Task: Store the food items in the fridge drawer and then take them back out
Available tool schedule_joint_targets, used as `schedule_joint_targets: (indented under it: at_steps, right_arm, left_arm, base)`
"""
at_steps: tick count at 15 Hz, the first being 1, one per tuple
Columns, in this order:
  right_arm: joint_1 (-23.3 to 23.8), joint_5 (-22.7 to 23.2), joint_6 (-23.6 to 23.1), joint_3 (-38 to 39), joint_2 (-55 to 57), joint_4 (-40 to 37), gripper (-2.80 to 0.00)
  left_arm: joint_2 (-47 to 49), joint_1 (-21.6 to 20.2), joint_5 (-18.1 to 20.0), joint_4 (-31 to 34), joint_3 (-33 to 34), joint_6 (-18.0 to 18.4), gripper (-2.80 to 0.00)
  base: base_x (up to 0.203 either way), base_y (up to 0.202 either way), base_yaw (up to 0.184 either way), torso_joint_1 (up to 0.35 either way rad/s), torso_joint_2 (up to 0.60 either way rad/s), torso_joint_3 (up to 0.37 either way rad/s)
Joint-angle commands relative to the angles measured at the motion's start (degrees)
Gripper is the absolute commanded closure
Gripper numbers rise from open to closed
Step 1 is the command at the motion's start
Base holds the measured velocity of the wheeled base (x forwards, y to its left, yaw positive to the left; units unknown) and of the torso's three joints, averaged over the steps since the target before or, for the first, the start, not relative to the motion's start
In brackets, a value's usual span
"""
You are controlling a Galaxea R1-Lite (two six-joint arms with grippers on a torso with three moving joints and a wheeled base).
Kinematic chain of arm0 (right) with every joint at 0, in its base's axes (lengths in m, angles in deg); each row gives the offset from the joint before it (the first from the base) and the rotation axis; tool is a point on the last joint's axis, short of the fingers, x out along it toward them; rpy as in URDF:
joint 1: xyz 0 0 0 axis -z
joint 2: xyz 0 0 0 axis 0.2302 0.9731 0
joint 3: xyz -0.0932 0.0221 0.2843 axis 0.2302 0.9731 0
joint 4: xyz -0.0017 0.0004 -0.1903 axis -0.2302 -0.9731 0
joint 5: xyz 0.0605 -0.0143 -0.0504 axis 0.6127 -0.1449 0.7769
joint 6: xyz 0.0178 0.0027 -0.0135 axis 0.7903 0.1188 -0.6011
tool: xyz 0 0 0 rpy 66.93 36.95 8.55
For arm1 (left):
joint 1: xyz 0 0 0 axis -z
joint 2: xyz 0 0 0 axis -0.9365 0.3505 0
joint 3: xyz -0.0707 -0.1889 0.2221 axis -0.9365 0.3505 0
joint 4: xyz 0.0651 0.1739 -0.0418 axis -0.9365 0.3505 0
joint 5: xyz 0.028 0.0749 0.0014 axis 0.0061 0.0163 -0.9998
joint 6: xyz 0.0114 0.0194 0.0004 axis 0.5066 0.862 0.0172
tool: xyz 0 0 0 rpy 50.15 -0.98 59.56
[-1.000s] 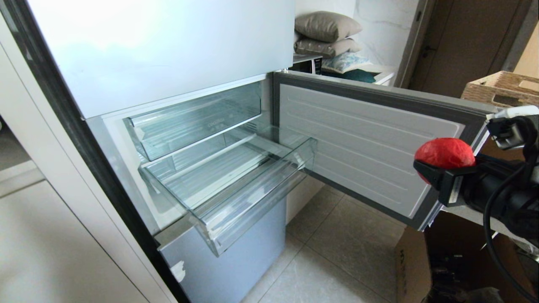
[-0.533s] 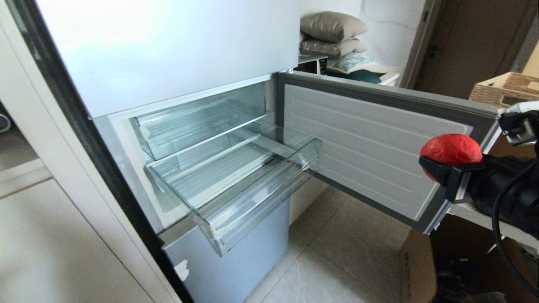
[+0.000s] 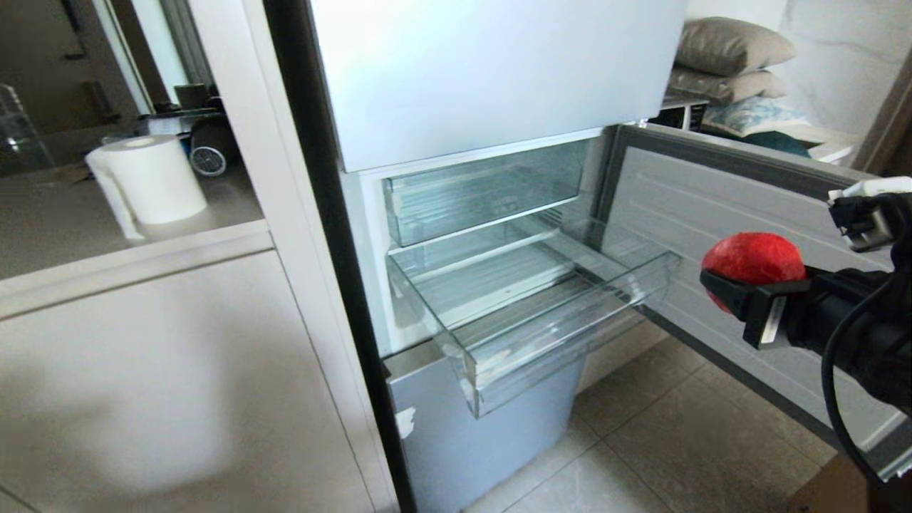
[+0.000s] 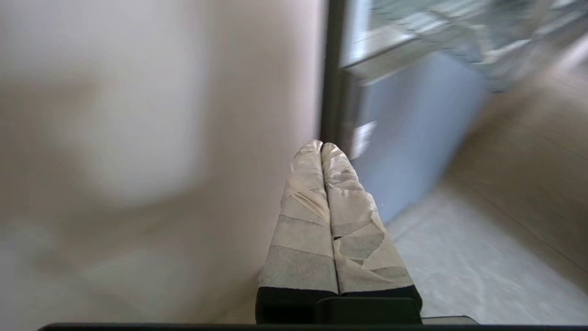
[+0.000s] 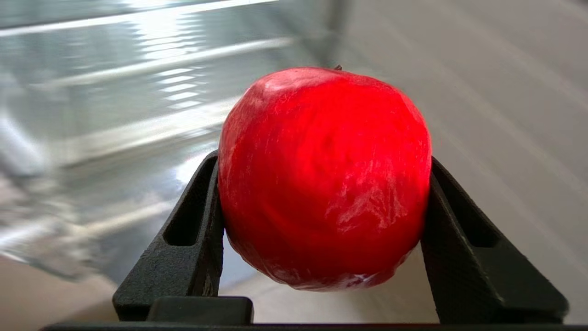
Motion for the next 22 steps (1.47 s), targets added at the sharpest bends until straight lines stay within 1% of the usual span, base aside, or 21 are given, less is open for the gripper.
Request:
schedule_joint_targets:
  at_steps: [1, 4, 6, 9, 12, 13, 15, 18, 22]
  right_arm:
    - [0.1, -0.2, 1.0, -0.9, 2.0, 0.2, 0.0]
    - [0.3, -0.2, 2.7, -2.5, 5.3, 0.2, 0.0]
    - [0.5, -0.2, 4.6, -5.7, 8.0, 0.1, 0.0]
    - [1.8, 0.0, 7.5, -11.8, 13.9, -1.7, 0.0]
    - [3.6, 0.2, 11.6, -22.4, 21.0, -8.0, 0.0]
    - [4.2, 0.3, 13.0, -26.0, 24.1, -11.2, 0.0]
    - [5.3, 1.4, 14.3, -32.5, 28.9, -17.3, 0.0]
    - [6.3, 3.2, 15.6, -40.8, 36.6, -19.4, 0.0]
    - [7.0, 3.6, 16.4, -49.0, 46.2, -19.6, 0.0]
  left_arm:
    - [0.1, 0.0, 0.0, 0.0, 0.0, 0.0, 0.0]
    - [0.1, 0.0, 0.0, 0.0, 0.0, 0.0, 0.0]
    - [0.1, 0.0, 0.0, 0.0, 0.0, 0.0, 0.0]
    - [0.1, 0.0, 0.0, 0.0, 0.0, 0.0, 0.0]
    - [0.1, 0.0, 0.0, 0.0, 0.0, 0.0, 0.0]
    - [0.1, 0.0, 0.0, 0.1, 0.0, 0.0, 0.0]
    - [0.1, 0.0, 0.0, 0.0, 0.0, 0.0, 0.0]
    - [0.1, 0.0, 0.0, 0.0, 0.0, 0.0, 0.0]
    - [0.1, 0.0, 0.0, 0.0, 0.0, 0.0, 0.0]
  base:
    - [0.0, -0.008, 0.172, 0.006, 0.0, 0.003]
    - [-0.001, -0.009, 0.174, -0.002, 0.0, 0.003]
    - [0.002, -0.005, 0.129, -0.004, 0.0, 0.002]
    - [-0.001, -0.001, 0.021, 0.001, 0.0, -0.001]
    - [0.0, 0.0, 0.0, 0.0, 0.0, 0.0]
    - [0.0, 0.0, 0.0, 0.0, 0.0, 0.0]
    - [0.0, 0.0, 0.0, 0.0, 0.0, 0.0]
    - [0.0, 0.0, 0.0, 0.0, 0.0, 0.0]
    - [0.0, 0.0, 0.0, 0.0, 0.0, 0.0]
